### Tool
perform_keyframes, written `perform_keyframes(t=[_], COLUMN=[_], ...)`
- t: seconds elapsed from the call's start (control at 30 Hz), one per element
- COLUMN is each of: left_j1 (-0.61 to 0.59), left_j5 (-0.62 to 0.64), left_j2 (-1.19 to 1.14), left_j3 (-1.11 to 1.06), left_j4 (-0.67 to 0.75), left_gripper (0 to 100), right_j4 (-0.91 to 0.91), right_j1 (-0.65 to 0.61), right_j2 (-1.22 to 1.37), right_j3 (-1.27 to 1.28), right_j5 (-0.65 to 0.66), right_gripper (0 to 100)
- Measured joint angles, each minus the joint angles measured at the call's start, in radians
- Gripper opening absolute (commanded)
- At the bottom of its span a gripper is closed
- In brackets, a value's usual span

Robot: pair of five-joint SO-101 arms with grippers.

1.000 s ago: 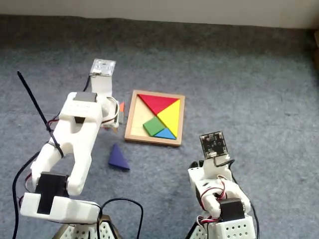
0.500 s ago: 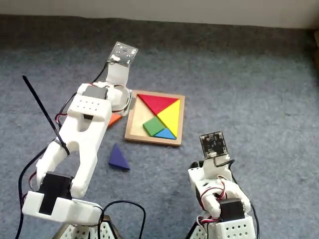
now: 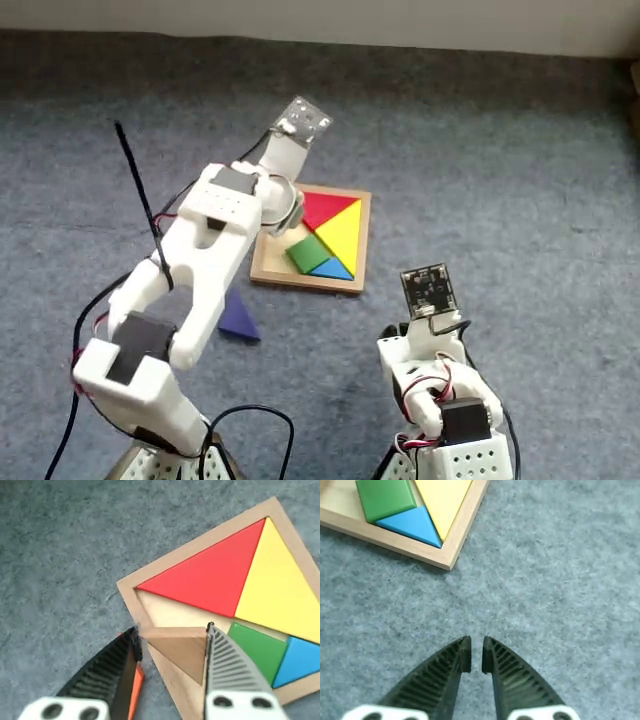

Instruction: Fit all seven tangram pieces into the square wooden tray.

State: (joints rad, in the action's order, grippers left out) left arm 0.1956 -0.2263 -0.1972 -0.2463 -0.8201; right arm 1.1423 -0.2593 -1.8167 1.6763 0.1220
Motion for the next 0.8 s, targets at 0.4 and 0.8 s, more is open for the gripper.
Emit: perform_keyframes(t=[0.4, 0.8], left_j1=[0.002, 0.002], left_j5=[-0.12, -0.107], left_j2=[-0.178, -0.178], left_j3=[0.126, 0.164], left_j4=[-0.008, -0.095], left_gripper=[18, 19], right_j4=[0.0, 0.0], right_j1=[0.0, 0.0], right_j2=[0.0, 0.0], right_j3=[0.0, 0.0], right_j5=[0.0, 0.0], right_gripper=[5.5, 5.5])
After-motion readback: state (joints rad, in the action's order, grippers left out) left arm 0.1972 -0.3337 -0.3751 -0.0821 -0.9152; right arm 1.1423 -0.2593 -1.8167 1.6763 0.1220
